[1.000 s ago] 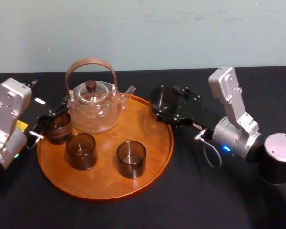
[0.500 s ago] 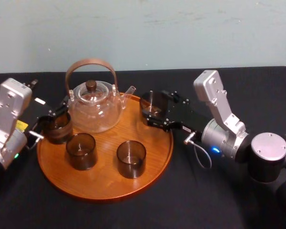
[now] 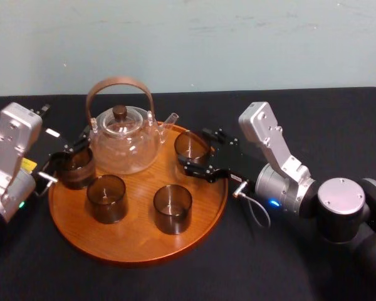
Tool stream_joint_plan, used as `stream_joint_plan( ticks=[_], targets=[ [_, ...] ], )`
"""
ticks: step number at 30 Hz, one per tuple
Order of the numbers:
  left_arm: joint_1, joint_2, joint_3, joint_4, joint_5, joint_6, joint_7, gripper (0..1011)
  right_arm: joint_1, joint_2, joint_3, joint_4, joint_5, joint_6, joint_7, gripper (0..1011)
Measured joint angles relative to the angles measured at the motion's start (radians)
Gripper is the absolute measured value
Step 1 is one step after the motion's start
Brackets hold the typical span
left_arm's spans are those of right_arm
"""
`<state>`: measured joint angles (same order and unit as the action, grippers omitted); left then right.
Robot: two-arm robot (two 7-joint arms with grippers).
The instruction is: Pick up the glass from the table and place it on the tray.
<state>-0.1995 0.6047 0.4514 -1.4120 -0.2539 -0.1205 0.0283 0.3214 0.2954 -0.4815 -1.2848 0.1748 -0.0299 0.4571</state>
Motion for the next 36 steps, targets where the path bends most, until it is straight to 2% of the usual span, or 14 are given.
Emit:
stream_joint_plan(
  ticks=[36],
  targets=[
    [0.0, 0.0, 0.0, 0.0, 0.0, 0.0, 0.0, 1001, 0.019, -0.032, -0.014, 0.082, -0.041, -0.015, -0.002, 898]
  ],
)
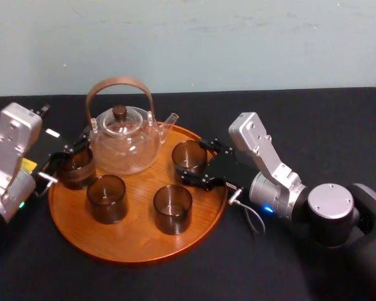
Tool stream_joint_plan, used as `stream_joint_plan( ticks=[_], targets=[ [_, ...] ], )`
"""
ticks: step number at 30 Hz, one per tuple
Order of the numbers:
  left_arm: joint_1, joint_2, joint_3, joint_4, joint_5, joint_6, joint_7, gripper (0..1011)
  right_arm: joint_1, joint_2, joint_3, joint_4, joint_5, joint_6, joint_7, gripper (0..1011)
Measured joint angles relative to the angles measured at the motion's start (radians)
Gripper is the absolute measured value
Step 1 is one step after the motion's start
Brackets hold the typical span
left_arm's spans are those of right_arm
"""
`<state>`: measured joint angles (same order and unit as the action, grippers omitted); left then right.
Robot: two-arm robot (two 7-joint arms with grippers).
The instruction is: Pick up the glass from the table and place it on the tray.
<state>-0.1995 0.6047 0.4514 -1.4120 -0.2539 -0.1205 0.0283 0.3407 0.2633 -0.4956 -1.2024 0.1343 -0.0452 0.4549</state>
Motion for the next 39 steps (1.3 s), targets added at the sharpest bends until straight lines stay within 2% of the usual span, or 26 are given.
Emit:
stream_joint_plan(
  ticks=[20, 26, 36, 37, 39],
  targets=[
    [0.0, 0.0, 0.0, 0.0, 0.0, 0.0, 0.0, 1001, -0.002, 0.0, 0.0, 0.005, -0.004, 0.001, -0.001, 900],
    [0.0, 0.0, 0.0, 0.0, 0.0, 0.0, 0.0, 1001, -0.002, 0.0, 0.0, 0.005, -0.004, 0.001, -0.001, 1002],
    [0.0, 0.0, 0.0, 0.0, 0.0, 0.0, 0.0, 1001, -0.002, 0.0, 0.001, 0.004, -0.003, 0.001, 0.0, 1002],
    [0.0, 0.0, 0.0, 0.0, 0.0, 0.0, 0.0, 1001, -0.011, 0.006, 0.013, -0.027, 0.016, -0.003, 0.01, 1002],
    [0.0, 0.0, 0.0, 0.0, 0.0, 0.0, 0.0, 1001, -0.016, 0.012, 0.018, -0.044, 0.023, -0.005, 0.012, 1002]
  ],
)
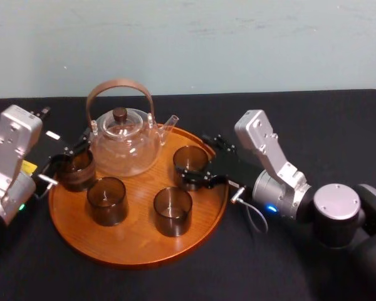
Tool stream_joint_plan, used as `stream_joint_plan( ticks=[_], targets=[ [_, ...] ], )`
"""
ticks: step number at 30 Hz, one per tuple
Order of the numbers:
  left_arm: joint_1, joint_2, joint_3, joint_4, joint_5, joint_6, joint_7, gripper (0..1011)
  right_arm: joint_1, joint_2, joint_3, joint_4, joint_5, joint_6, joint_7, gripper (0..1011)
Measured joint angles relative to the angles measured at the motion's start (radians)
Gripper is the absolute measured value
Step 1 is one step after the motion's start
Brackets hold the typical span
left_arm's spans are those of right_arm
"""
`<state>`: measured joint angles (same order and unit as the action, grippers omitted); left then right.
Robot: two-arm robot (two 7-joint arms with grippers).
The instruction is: Pick up the glass from the table and place it on the tray.
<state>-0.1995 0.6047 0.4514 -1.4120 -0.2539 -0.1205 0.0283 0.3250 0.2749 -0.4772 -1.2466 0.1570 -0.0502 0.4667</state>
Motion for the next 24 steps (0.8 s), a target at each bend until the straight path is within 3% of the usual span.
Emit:
stream_joint_plan(
  ticks=[18, 24],
  targets=[
    [0.0, 0.0, 0.0, 0.0, 0.0, 0.0, 0.0, 1001, -0.054, 0.061, 0.059, -0.15, 0.067, -0.01, -0.004, 1002],
    [0.0, 0.0, 0.0, 0.0, 0.0, 0.0, 0.0, 1001, -0.085, 0.085, 0.099, -0.18, 0.094, -0.019, -0.025, 1002]
  ],
)
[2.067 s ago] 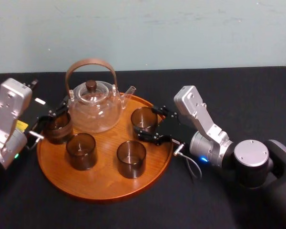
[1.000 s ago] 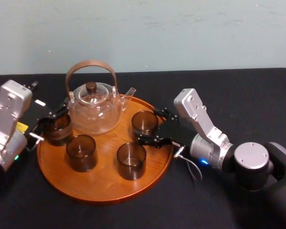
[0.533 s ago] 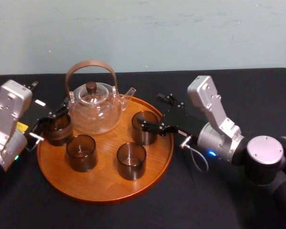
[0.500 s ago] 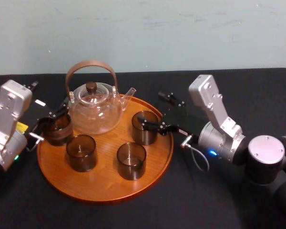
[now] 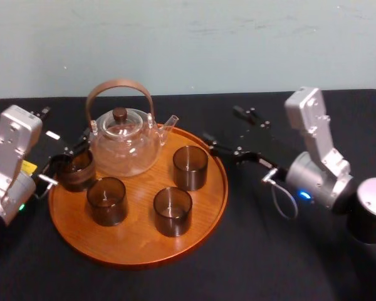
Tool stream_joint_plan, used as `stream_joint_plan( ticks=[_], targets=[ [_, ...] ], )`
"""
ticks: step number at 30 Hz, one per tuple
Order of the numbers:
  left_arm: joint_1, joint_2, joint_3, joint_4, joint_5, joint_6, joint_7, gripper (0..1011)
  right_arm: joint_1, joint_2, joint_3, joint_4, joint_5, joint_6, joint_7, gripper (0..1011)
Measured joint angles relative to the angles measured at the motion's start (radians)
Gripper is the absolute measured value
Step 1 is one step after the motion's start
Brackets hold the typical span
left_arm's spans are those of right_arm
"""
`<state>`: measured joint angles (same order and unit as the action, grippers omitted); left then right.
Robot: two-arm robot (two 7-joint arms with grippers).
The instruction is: Pick up the glass from the table and place it on the tray.
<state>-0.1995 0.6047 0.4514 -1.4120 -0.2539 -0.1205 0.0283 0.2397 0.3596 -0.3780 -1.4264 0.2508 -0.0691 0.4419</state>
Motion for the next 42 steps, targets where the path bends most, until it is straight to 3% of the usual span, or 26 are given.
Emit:
stream_joint_plan(
  ticks=[14, 21, 27, 42],
  targets=[
    [0.0, 0.0, 0.0, 0.0, 0.0, 0.0, 0.0, 1001, -0.13, 0.077, 0.149, -0.075, 0.049, -0.046, -0.06, 1002],
    [0.0, 0.0, 0.0, 0.0, 0.0, 0.0, 0.0, 1001, -0.187, 0.085, 0.214, -0.083, 0.071, -0.066, -0.077, 1002],
    [0.0, 0.0, 0.0, 0.0, 0.0, 0.0, 0.0, 1001, -0.207, 0.081, 0.239, -0.085, 0.062, -0.074, -0.095, 1002],
    [0.0, 0.0, 0.0, 0.0, 0.0, 0.0, 0.0, 1001, -0.204, 0.082, 0.235, -0.085, 0.061, -0.073, -0.092, 1002]
  ],
)
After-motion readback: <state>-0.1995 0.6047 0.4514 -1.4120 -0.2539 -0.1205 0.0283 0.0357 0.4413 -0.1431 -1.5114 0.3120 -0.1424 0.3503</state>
